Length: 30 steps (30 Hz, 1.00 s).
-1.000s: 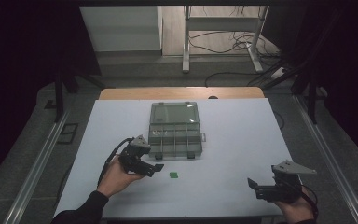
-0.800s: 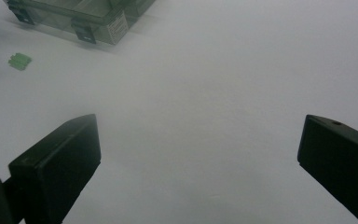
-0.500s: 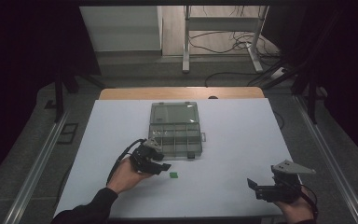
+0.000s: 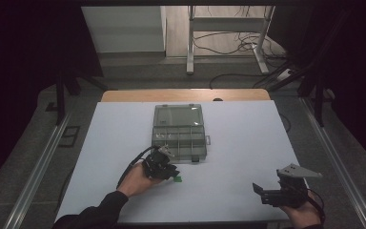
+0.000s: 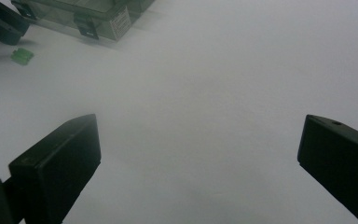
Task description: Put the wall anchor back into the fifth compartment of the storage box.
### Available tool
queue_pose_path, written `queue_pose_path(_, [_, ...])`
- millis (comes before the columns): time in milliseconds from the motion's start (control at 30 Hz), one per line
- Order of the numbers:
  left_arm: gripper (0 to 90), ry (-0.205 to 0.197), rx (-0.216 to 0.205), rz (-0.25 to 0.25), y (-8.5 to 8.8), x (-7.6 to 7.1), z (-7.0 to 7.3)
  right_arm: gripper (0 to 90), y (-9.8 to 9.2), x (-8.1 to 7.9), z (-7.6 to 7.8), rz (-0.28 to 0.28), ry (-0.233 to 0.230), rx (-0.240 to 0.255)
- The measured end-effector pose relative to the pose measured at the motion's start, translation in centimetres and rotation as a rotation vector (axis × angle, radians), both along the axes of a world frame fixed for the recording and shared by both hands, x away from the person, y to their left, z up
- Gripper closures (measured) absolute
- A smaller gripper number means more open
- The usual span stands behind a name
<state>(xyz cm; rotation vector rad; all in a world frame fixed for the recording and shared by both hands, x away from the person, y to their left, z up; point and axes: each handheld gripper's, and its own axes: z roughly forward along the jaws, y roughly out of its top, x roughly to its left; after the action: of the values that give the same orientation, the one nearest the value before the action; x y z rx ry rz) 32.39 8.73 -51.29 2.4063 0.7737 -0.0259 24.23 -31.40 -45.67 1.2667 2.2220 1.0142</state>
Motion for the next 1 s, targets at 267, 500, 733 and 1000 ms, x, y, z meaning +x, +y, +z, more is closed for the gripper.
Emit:
queue_pose_path(267, [77.1, 0.003, 0.019, -0.016, -0.5, 0.0, -0.5, 0.0, 0.0, 0.0, 0.0, 0.004, 0.002, 0.001])
queue_pose_path(500, [79.8, 0.007, 0.005, 0.002, -0.4, 0.2, -0.5, 0.0, 0.0, 0.0, 0.0, 0.006, 0.004, 0.002])
queue_pose_path(733, [79.3, -0.02, 0.049, -0.028, -1.2, -0.2, -0.7, 0.0, 0.0, 0.0, 0.0, 0.008, 0.005, 0.002])
queue_pose_path(1000, [84.1, -0.029, 0.076, -0.038, -1.2, -0.1, -0.5, 0.0, 0.0, 0.0, 0.0, 0.008, 0.006, 0.002])
